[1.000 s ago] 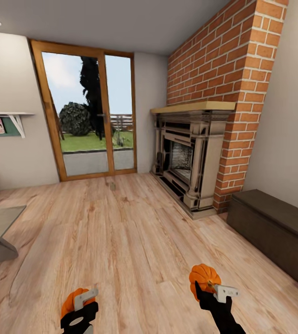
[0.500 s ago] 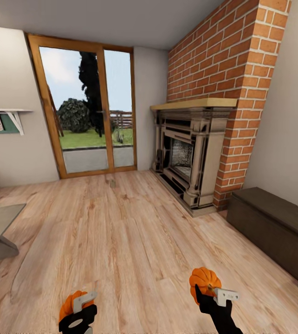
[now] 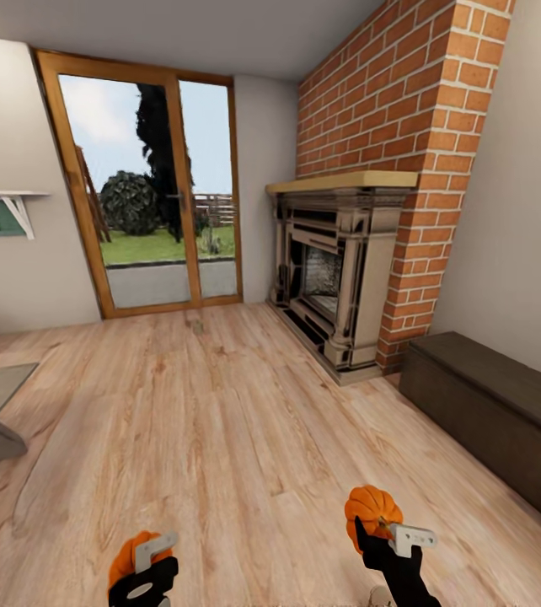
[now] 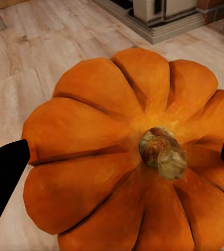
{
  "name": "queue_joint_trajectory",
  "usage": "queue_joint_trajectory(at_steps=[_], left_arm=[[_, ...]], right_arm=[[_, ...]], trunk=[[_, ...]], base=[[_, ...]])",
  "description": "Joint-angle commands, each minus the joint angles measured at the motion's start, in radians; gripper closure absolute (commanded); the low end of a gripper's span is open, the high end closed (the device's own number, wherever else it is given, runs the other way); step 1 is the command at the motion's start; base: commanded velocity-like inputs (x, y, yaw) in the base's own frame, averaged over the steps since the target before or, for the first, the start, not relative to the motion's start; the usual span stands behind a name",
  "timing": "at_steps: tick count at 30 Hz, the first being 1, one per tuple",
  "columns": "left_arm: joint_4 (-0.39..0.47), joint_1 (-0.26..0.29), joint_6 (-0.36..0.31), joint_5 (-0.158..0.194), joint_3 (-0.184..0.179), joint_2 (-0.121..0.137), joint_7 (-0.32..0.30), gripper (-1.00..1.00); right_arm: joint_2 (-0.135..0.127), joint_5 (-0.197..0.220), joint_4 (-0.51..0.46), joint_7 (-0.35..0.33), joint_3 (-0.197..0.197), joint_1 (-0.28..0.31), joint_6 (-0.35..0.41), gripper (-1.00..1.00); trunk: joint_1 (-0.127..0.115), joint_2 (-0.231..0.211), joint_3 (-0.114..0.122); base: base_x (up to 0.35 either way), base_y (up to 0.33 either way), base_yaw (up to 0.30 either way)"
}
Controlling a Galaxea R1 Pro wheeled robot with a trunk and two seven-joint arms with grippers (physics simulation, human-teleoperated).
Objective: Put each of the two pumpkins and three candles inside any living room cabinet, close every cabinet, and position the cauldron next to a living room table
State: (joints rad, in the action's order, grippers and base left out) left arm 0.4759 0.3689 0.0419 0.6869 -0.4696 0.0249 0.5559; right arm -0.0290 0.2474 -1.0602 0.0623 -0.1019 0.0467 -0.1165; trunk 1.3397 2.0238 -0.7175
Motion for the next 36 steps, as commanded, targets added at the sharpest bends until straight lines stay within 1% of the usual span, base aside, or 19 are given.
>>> queue_joint_trajectory(at_steps=[1,13,23,26,28,32,35,36], left_arm=[[0.0,0.001,0.004,0.008,-0.009,0.001,0.007,1.0],[-0.006,0.001,0.005,0.008,-0.01,0.0,0.006,1.0],[-0.006,0.001,0.006,0.012,-0.01,0.0,0.007,1.0],[-0.007,0.001,0.006,0.013,-0.01,0.0,0.007,1.0],[-0.007,0.001,0.006,0.014,-0.01,0.0,0.007,1.0],[-0.007,0.001,0.006,0.015,-0.01,0.0,0.007,1.0],[-0.007,0.001,0.006,0.016,-0.01,0.0,0.007,1.0],[-0.008,0.001,0.005,0.016,-0.009,0.0,0.008,1.0]], right_arm=[[-0.001,0.01,0.0,0.006,-0.005,0.001,-0.005,1.0],[-0.002,0.01,0.002,0.005,-0.005,0.001,-0.024,1.0],[-0.001,0.009,0.004,0.005,-0.005,0.001,-0.025,1.0],[0.0,0.009,0.03,0.005,-0.008,0.001,-0.026,1.0],[0.0,0.01,0.055,0.005,-0.009,0.001,-0.042,1.0],[0.0,0.007,0.063,0.005,-0.011,0.001,-0.082,1.0],[-0.001,0.004,0.064,0.003,-0.01,0.001,-0.091,1.0],[0.002,0.003,0.063,0.003,-0.018,0.001,-0.09,1.0]], trunk=[[0.0,0.0,-0.002],[0.0,0.0,-0.006],[-0.039,-0.07,0.017],[-0.05,-0.091,0.024],[-0.058,-0.105,0.029],[-0.073,-0.133,0.041],[-0.085,-0.154,0.051],[-0.088,-0.161,0.054]], base=[[0.0,-0.006,-0.16],[0.0,-0.001,-0.064],[0.0,0.0,-0.198],[0.0,0.0,-0.218],[0.0,0.0,-0.241],[0.0,0.0,-0.262],[0.0,0.0,-0.147],[0.0,0.0,-0.009]])
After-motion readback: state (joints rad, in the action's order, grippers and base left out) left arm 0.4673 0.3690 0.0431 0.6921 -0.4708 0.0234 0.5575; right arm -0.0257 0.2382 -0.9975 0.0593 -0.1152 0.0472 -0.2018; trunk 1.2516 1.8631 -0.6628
